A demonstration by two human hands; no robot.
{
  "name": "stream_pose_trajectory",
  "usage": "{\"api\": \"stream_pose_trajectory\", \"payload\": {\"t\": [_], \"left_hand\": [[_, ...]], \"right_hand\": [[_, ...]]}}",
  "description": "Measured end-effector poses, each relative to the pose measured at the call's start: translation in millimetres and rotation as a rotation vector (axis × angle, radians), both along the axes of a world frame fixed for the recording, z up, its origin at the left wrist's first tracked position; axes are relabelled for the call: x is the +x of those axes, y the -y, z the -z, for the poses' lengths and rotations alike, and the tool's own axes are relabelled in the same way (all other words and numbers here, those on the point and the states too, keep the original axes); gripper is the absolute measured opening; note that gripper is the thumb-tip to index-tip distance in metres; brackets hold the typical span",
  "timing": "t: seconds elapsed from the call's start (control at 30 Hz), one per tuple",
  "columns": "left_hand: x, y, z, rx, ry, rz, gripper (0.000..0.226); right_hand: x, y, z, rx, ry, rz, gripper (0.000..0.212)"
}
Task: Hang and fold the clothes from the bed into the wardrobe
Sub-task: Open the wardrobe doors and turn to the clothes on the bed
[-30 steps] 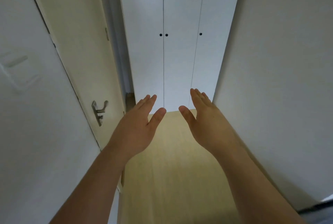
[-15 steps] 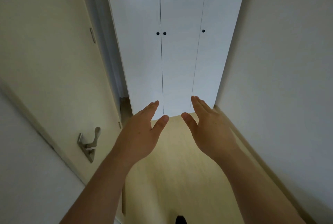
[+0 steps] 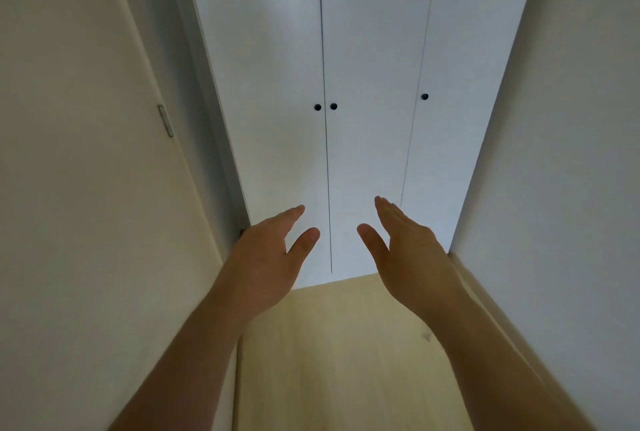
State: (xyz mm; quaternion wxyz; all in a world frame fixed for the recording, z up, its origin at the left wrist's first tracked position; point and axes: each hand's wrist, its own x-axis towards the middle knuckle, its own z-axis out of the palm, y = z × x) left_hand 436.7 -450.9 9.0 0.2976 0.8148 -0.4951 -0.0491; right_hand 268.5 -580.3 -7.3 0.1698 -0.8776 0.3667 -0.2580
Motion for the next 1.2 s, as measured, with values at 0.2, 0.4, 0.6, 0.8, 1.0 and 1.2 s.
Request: {"api": "stream_pose_trajectory", "payload": {"t": [0.2,0.4,0.6,0.8,1.0,1.2], "left_hand": [[66,84,5,-0.004,-0.011,0.01,0.069],[155,190,22,-0.019,0.004,0.039,0.065],[245,294,9,-0.043,0.004,0.118,0.068],[303,392,8,-0.083,-0.009,0.152,0.064],[341,474,24,-0.081,0.001,0.095,0.059],[364,563,32,-0.052,0.002,-0.031,0.054]], "right_hand": [[71,87,-4,0.041,-0.01,-0.018,0.065],[157,182,4,0.028,-0.03,0.021,0.073],[237,270,-2,0.021,-0.038,0.069,0.063],[291,354,-3,0.029,-0.053,0.097,0.062],[335,443,2,0.034,-0.044,0.044,0.06],[366,533,5,0.037,-0.058,-0.107,0.058]]}}
